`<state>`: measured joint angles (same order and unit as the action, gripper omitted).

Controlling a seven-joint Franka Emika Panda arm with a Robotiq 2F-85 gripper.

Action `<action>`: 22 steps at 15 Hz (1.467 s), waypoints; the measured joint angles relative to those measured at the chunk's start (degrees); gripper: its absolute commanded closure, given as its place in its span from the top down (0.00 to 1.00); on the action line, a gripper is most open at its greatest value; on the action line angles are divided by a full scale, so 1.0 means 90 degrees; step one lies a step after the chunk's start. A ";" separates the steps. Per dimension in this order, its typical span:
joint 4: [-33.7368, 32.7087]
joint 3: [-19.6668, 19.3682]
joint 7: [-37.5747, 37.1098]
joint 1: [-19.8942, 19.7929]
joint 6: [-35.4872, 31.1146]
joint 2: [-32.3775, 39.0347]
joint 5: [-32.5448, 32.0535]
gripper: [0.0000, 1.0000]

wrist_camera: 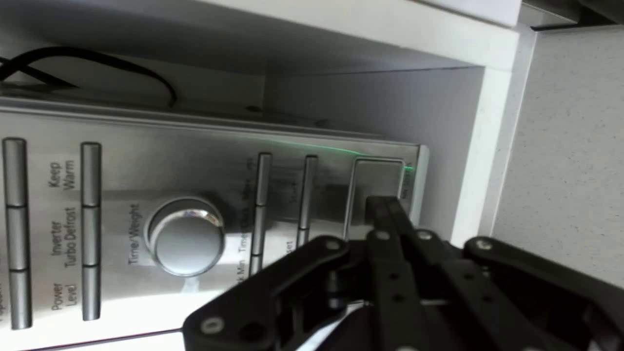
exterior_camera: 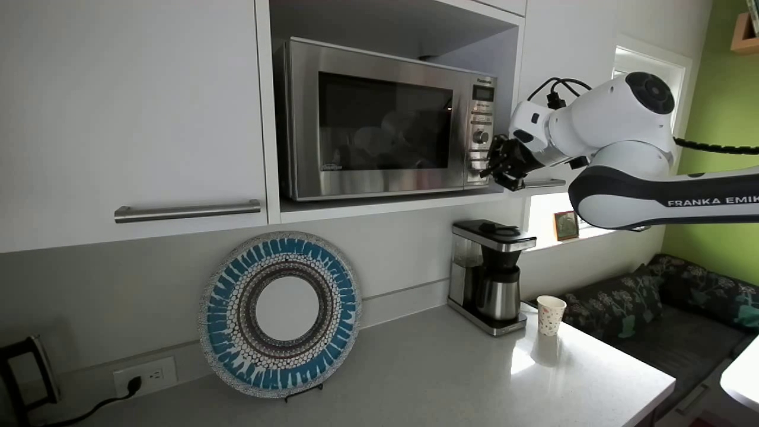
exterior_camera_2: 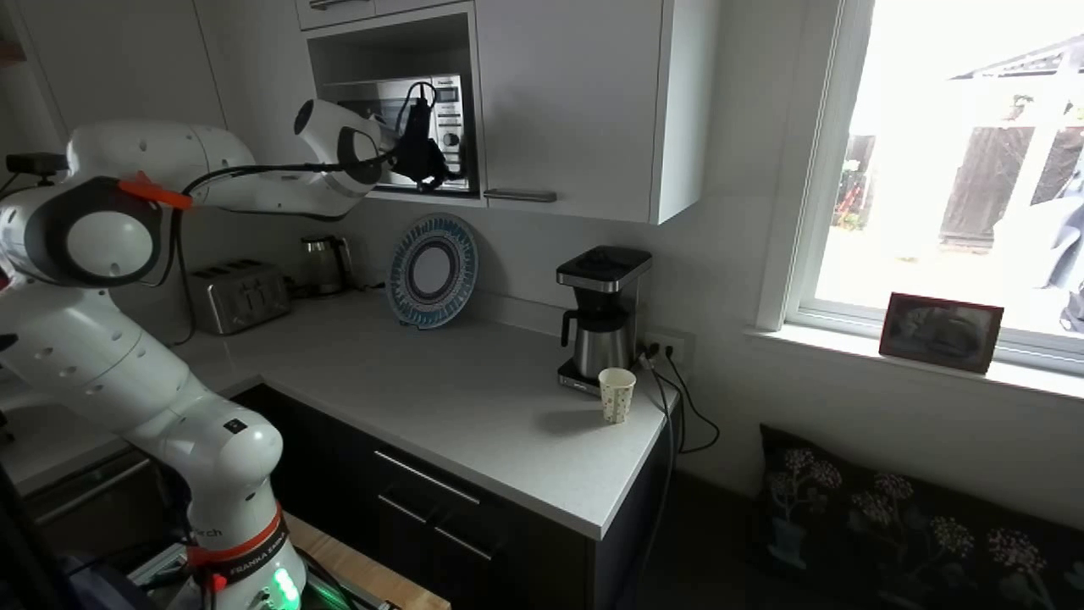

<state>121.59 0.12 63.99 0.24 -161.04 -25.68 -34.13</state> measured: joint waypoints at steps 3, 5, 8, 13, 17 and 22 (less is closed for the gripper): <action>0.0002 0.0051 -0.0270 -0.0118 -0.0417 0.0118 -0.0098 0.00; 0.0060 0.0123 -0.0539 -0.0247 -0.0623 0.0140 -0.0127 0.00; 0.0098 0.0168 -0.0907 -0.0327 -0.0725 0.0147 -0.0127 0.00; 0.0099 0.0133 -0.1491 -0.0271 -0.0725 0.0162 0.0030 0.00; 0.0096 0.0073 -0.1835 -0.0178 -0.0726 0.0192 0.0392 0.00; 0.0123 -0.0029 -0.1836 -0.0153 -0.1202 0.0407 0.0444 0.00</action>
<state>122.69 -0.15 47.47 -1.13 -171.85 -22.02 -30.14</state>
